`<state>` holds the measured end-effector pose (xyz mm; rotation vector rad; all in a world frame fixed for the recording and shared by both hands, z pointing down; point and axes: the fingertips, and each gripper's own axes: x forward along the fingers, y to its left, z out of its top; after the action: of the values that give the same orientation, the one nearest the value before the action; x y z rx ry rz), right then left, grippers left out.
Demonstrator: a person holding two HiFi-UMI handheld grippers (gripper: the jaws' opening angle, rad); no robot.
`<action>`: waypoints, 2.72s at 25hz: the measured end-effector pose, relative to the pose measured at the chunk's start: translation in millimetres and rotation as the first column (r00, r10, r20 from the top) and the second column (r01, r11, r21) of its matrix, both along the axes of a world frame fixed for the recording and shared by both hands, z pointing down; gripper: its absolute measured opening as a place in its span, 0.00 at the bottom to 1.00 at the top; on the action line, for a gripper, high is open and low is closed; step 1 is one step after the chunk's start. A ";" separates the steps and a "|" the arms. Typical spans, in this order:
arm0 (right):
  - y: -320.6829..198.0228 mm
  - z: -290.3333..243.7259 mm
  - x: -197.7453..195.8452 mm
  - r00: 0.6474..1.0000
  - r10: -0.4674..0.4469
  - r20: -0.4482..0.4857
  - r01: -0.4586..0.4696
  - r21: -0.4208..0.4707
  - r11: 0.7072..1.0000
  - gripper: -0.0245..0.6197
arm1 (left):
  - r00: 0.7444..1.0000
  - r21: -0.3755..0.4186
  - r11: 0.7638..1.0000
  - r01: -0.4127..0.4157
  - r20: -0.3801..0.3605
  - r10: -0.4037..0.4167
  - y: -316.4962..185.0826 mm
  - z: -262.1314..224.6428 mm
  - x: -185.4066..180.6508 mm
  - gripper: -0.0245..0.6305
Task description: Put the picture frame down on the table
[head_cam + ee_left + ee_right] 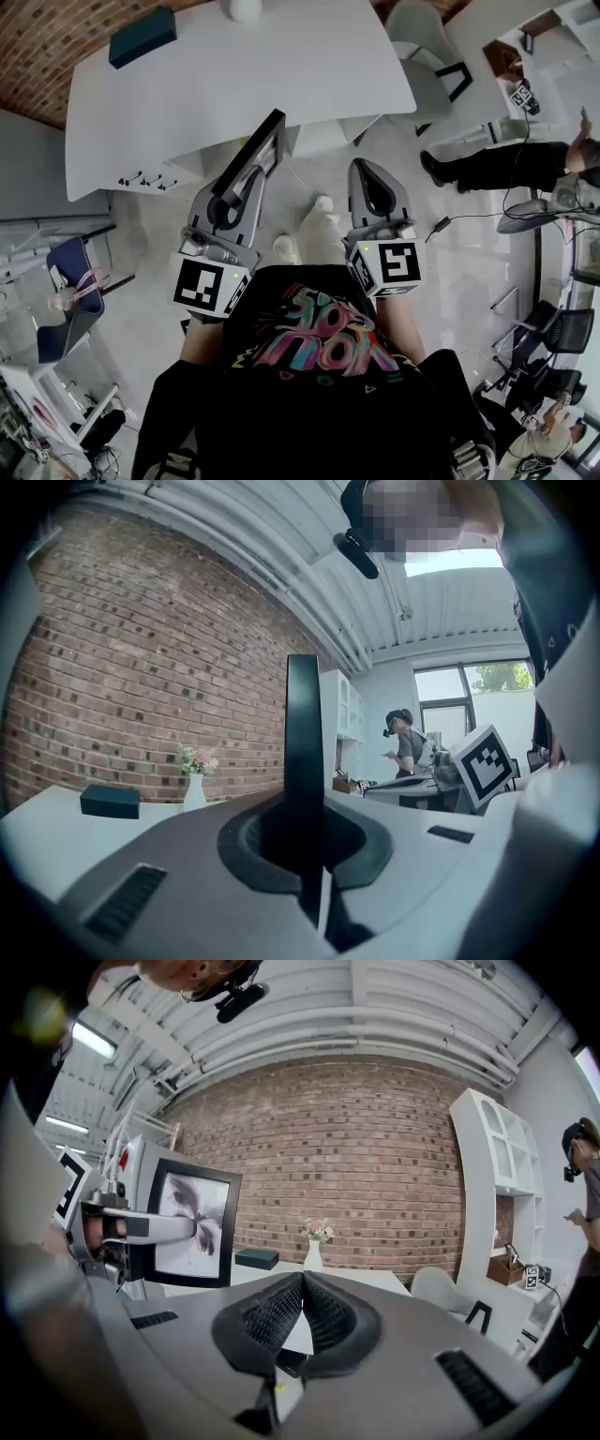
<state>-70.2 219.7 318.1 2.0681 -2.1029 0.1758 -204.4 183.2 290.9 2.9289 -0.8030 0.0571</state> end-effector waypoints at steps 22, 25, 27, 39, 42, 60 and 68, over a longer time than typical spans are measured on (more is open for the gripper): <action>-261.3 -1.6 181.0 0.984 -0.179 -0.003 0.179 0.003 0.984 0.07 | 0.989 -0.015 0.989 0.149 0.016 -0.149 -235.3 4.4 180.4 0.08; -307.2 -4.4 209.1 0.975 -0.223 -0.015 0.223 0.000 0.975 0.07 | 0.983 -0.017 0.983 0.181 0.009 -0.181 -276.3 0.3 212.2 0.08; -334.4 -5.6 223.2 0.968 -0.251 -0.018 0.251 0.001 0.968 0.07 | 0.980 -0.013 0.980 0.200 0.011 -0.200 -299.9 -1.8 229.5 0.08; -422.5 -6.3 245.0 0.934 -0.358 0.014 0.358 0.005 0.934 0.07 | 0.963 -0.036 0.963 0.266 0.044 -0.265 -373.8 0.7 262.9 0.08; -426.4 -5.2 243.1 0.937 -0.349 0.021 0.349 0.000 0.937 0.07 | 0.966 -0.046 0.965 0.257 0.046 -0.255 -379.8 3.1 262.4 0.08; -421.1 23.4 244.0 0.945 -0.326 0.037 0.328 -0.064 0.943 0.07 | 0.988 -0.205 0.969 0.141 0.087 -0.126 -376.1 61.5 279.0 0.08; -415.4 60.2 260.3 0.949 -0.308 0.065 0.314 -0.130 0.940 0.07 | 0.991 -0.352 0.931 0.094 0.121 -0.054 -373.3 127.4 299.0 0.08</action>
<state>190.1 -195.8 378.4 1.6419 -2.3360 0.3123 94.6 -190.1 418.3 2.5672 -0.8184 0.3256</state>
